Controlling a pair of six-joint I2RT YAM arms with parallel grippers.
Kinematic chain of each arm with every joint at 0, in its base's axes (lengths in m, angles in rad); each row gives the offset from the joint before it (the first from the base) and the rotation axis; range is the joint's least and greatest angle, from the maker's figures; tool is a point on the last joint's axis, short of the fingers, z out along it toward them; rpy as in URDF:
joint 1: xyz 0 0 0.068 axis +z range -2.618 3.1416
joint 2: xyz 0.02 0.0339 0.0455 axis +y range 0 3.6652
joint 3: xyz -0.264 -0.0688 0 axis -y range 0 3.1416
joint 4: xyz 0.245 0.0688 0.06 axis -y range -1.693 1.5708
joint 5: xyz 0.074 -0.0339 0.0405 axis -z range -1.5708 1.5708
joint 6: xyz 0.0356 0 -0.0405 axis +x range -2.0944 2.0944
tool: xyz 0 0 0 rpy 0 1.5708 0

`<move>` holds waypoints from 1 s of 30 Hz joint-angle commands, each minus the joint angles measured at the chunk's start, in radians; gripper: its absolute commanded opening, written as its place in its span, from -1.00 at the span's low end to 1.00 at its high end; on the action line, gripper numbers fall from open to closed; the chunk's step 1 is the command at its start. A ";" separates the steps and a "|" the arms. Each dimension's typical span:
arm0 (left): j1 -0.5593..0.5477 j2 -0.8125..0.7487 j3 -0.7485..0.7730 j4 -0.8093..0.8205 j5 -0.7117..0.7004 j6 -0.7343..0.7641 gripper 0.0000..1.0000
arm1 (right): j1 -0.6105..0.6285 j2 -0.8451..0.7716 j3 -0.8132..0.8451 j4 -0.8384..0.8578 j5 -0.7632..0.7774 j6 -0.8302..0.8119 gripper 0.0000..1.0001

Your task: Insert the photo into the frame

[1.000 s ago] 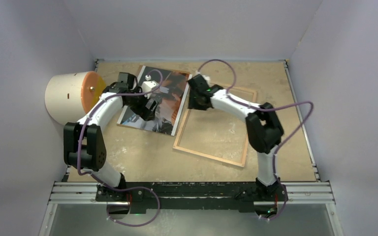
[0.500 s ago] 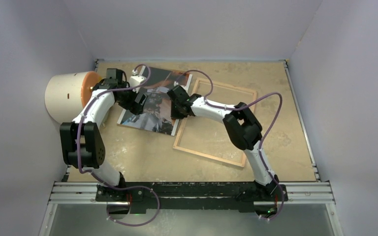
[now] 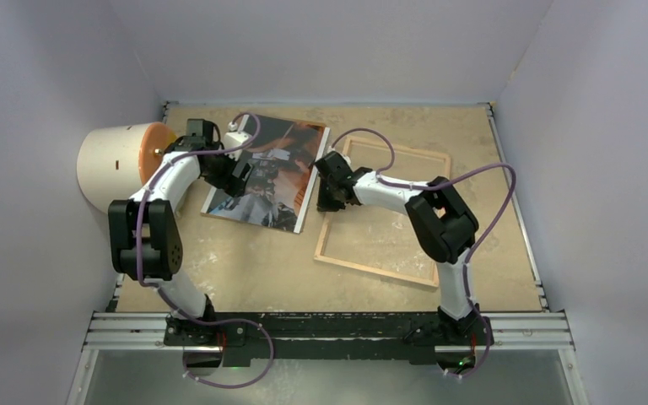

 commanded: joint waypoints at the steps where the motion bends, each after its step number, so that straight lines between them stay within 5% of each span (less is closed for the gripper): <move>1: 0.003 0.031 0.036 0.046 -0.005 -0.023 1.00 | -0.033 -0.037 -0.022 -0.023 -0.007 -0.003 -0.62; 6: 0.003 0.145 0.237 0.097 -0.100 -0.078 1.00 | -0.052 0.025 0.182 -0.078 -0.006 -0.029 0.03; 12: 0.003 0.351 0.539 0.129 -0.265 -0.138 1.00 | -0.130 0.096 0.278 -0.024 -0.049 -0.003 0.50; 23: 0.003 0.604 0.745 0.334 -0.709 -0.100 0.75 | -0.233 0.259 0.414 0.005 -0.110 0.060 0.57; 30: 0.003 0.700 0.764 0.385 -0.804 -0.053 0.71 | -0.268 0.354 0.502 0.015 -0.097 0.114 0.55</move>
